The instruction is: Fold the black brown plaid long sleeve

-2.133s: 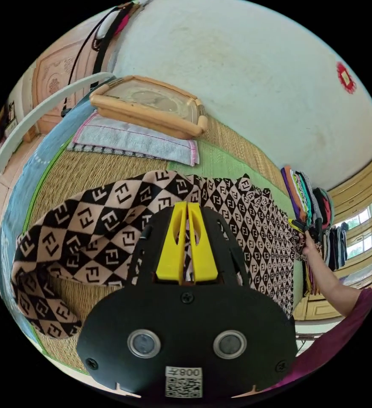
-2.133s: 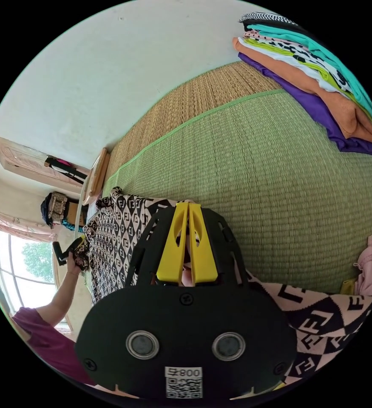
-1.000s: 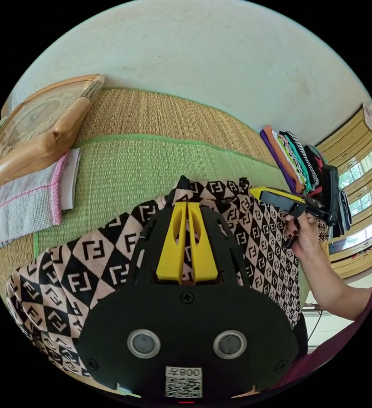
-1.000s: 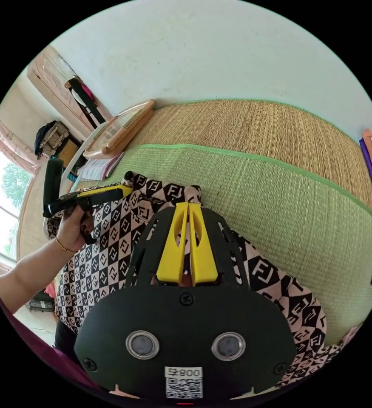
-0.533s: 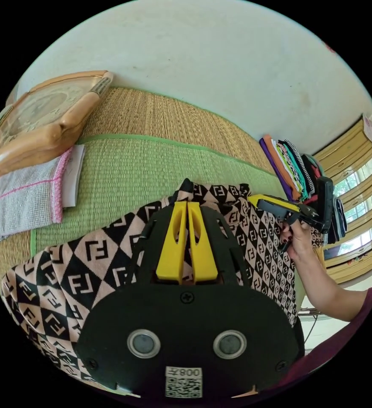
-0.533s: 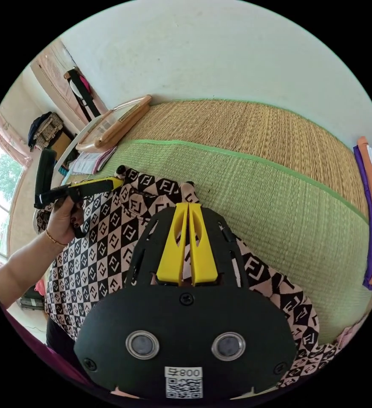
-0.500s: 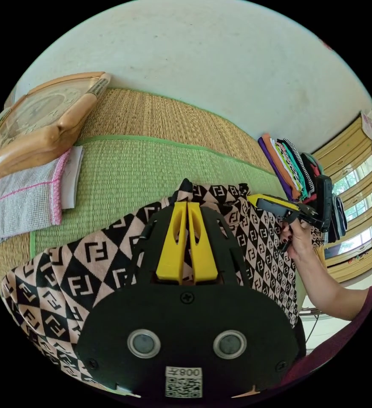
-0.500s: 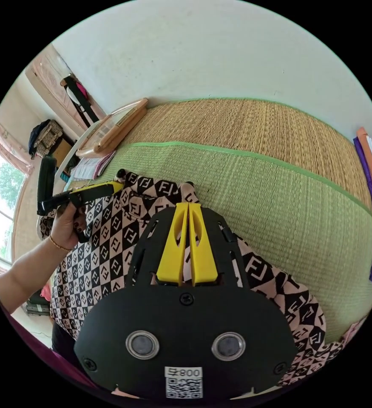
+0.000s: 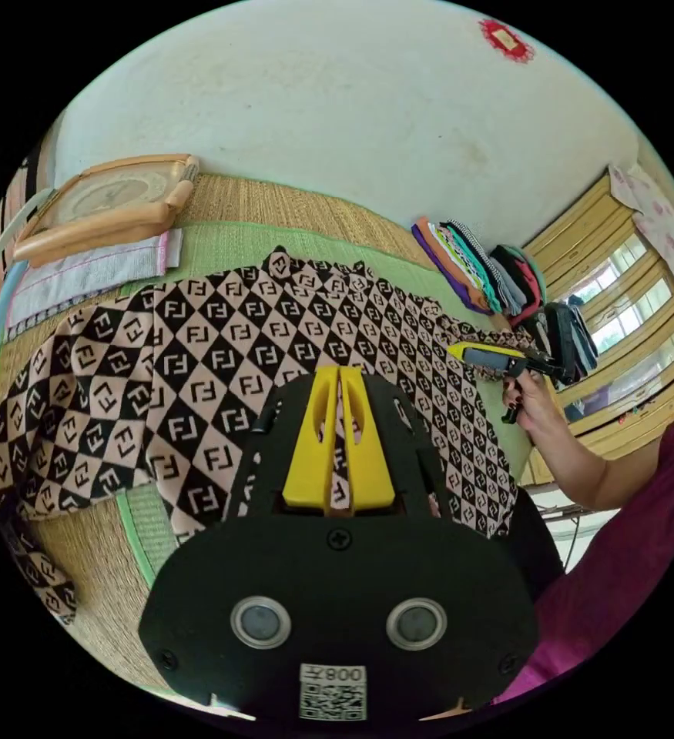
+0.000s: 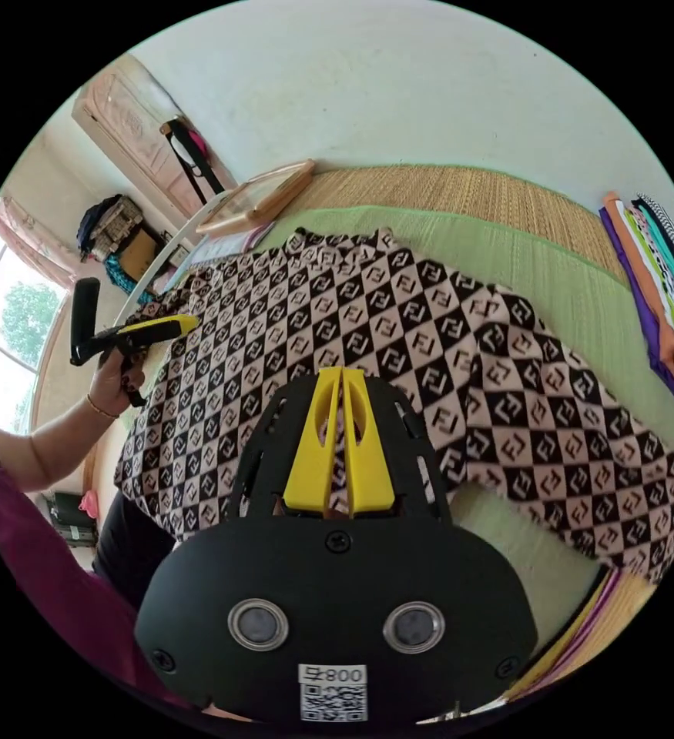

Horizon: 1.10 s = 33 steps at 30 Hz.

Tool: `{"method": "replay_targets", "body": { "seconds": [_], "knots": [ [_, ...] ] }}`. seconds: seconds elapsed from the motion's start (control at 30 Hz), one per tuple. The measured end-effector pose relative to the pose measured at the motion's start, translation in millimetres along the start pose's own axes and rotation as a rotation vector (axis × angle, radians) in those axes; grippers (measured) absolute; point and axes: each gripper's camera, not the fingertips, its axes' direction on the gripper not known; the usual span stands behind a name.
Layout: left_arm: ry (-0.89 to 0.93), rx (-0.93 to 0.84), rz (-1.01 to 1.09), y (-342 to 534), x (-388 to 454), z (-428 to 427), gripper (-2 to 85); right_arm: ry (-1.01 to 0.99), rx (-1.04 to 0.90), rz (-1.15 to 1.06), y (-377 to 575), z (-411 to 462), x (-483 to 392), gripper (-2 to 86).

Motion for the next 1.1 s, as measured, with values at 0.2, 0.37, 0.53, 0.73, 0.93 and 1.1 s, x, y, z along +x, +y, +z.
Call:
{"method": "replay_targets", "body": {
  "seconds": [0.2, 0.37, 0.53, 0.73, 0.93, 1.1],
  "knots": [
    [-0.165, -0.334, 0.082, 121.8, 83.9, 33.3, 0.2, 0.112, -0.249, 0.038, 154.8, -7.0, -67.1, 0.1],
    [-0.271, -0.217, 0.089, 143.9, 113.4, 40.2, 0.2, 0.218, -0.241, 0.020, 199.0, 9.9, -91.5, 0.1],
    [-0.219, -0.184, -0.013, 150.1, 113.6, 44.9, 0.2, 0.208, -0.238, 0.027, 212.7, 12.2, -79.7, 0.2],
    [-0.168, -0.253, -0.139, 144.9, 113.7, 47.4, 0.2, -0.047, -0.197, 0.243, 255.8, -6.5, -14.8, 0.3],
    [-0.002, -0.217, -0.132, 139.4, 139.9, 35.8, 0.2, 0.074, 0.100, 0.382, 327.5, -125.4, 62.0, 1.1],
    [0.084, -0.218, -0.070, 125.0, 172.6, 47.9, 0.3, 0.207, 0.370, 0.581, 395.0, -235.5, 175.0, 4.5]
  ]
}}
